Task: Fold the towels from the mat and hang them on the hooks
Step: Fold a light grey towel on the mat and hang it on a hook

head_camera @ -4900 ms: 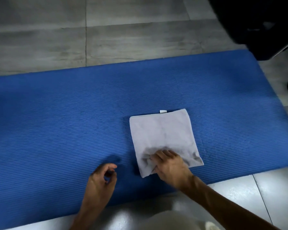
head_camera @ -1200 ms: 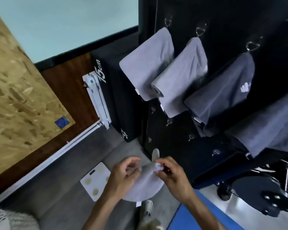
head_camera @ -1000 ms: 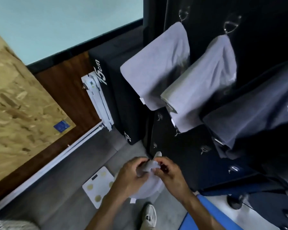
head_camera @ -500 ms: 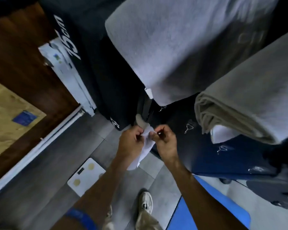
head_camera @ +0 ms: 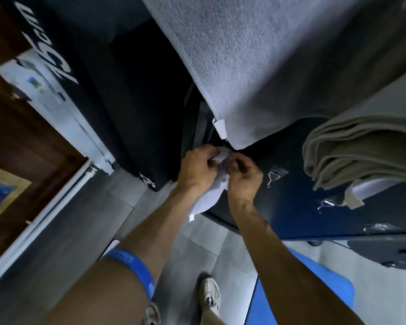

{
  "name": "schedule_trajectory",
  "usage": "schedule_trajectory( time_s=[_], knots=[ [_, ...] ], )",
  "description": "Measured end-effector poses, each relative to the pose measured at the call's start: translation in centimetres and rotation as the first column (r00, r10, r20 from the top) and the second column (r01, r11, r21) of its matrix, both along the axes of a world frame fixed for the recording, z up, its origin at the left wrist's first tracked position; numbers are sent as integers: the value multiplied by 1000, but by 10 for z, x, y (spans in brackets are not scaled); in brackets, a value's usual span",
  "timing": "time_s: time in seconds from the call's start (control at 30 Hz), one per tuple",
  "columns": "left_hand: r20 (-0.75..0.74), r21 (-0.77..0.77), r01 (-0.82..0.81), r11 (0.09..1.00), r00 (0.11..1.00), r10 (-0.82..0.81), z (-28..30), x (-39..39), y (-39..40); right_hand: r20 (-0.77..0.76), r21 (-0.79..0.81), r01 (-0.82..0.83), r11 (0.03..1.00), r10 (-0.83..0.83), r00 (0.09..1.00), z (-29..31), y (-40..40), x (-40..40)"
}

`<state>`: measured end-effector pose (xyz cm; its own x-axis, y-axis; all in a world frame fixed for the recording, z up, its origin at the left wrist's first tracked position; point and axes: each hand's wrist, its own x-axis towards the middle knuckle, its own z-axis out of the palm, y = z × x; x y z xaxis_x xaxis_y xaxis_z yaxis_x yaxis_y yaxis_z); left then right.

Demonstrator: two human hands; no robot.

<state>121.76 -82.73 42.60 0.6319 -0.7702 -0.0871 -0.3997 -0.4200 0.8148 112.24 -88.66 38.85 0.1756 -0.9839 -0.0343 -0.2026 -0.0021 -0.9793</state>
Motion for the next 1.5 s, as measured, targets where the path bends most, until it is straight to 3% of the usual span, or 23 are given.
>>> schedule_trajectory(
  time_s=[0.1,0.2,0.3,0.43,0.5,0.67,0.87,1.0,1.2,1.37,1.5],
  knots=[
    [24,73,33,997,999,-35,-4,1,-7,-252,-106,-28,994,0,968,-3,1,5],
    [48,102,68,992,996,-73,-12,-3,-10,-540,-137,-131,982,37,841,-3,2,3],
    [-12,140,96,986,995,-95,-17,-8,-12,-654,-112,-191,975,73,753,1,-2,0],
    [23,265,137,954,989,-148,-28,-7,3,-599,-96,-296,950,182,780,-2,5,-10],
    [12,233,94,968,995,-100,-25,-13,26,-553,-70,-295,953,209,806,1,22,-29],
    [-217,44,-104,994,970,111,1,-37,110,-542,54,-273,961,258,800,23,88,-95],
    [-336,86,-92,992,935,116,26,-60,200,-525,168,-193,967,254,812,42,183,-169],
    [-297,134,108,985,953,-64,46,-84,231,-462,301,1,953,145,875,66,244,-212],
    [-312,69,404,912,877,-365,87,-148,221,-448,304,202,931,-47,893,98,308,-275],
    [-324,34,639,769,735,-596,119,-247,181,-437,328,404,854,-241,866,121,356,-343],
    [-276,11,812,584,564,-778,137,-362,164,-440,349,612,709,-453,775,118,412,-412]
  ],
)
